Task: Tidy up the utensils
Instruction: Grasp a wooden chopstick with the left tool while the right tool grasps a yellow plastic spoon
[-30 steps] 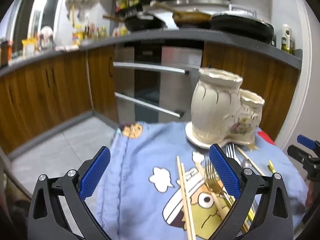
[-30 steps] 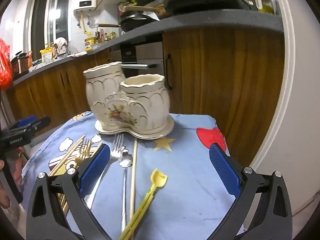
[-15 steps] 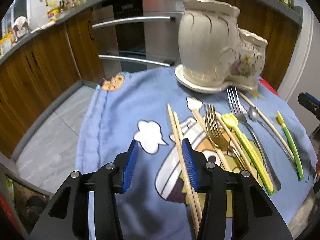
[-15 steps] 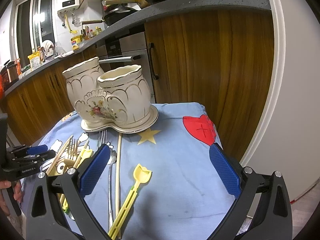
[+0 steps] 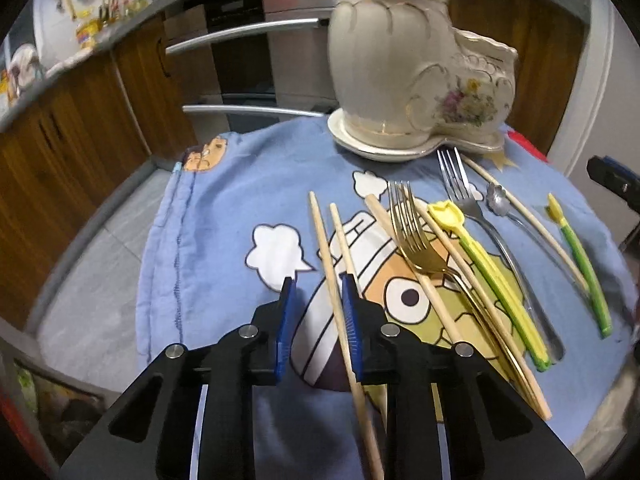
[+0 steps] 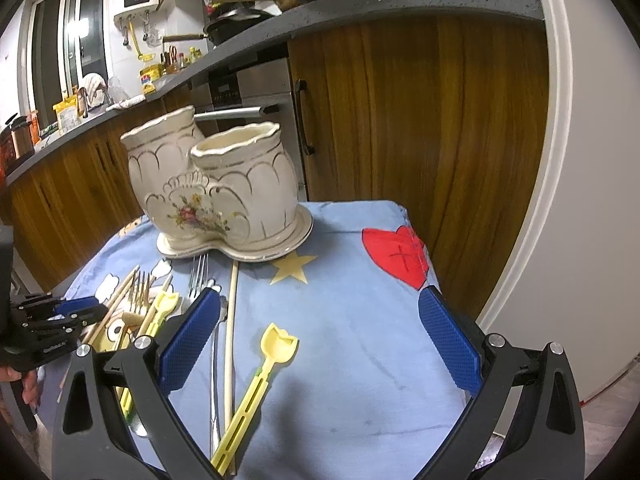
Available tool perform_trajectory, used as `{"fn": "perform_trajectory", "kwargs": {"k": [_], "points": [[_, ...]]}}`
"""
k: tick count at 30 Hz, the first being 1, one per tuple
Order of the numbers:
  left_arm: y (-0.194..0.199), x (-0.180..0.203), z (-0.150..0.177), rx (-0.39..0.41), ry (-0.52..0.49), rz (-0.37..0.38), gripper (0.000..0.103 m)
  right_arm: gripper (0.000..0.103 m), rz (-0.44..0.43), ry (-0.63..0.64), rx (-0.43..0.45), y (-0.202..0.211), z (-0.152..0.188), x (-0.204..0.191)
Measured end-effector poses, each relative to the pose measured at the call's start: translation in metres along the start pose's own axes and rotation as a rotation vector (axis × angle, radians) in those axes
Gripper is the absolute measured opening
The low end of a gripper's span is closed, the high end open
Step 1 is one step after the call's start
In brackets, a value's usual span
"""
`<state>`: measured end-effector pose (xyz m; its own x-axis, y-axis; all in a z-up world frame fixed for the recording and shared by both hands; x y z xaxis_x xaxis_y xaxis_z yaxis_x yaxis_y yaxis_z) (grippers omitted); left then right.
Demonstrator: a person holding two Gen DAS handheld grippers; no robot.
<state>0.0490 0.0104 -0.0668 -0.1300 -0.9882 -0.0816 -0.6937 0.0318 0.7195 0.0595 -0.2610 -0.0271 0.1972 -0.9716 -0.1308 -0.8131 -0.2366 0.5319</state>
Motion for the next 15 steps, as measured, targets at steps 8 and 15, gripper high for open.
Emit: {"fn": "perform_trajectory", "kwargs": {"k": [8,15], "points": [[-0.002,-0.005,-0.002,0.008,-0.001,-0.008,0.011,0.084,-0.037,0.071,-0.107,-0.009,0.013,-0.015],[-0.003,-0.005,-0.003,0.007,0.001,-0.002,0.009,0.051,-0.071,0.077,-0.241,-0.012,0.03,-0.019]]}}
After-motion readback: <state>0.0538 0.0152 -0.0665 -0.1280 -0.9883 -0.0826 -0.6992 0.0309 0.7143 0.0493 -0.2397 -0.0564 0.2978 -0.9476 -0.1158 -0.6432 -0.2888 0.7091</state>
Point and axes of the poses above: each gripper's, at about its wrist camera, not at the fingertips, and y roughly against the way its jaws point, x to its right, z to its underside, the point moved 1 cm from there along -y, roughly the way its jaws point, and after that the axes turned 3 degrees about x, right-handed, at the moved point
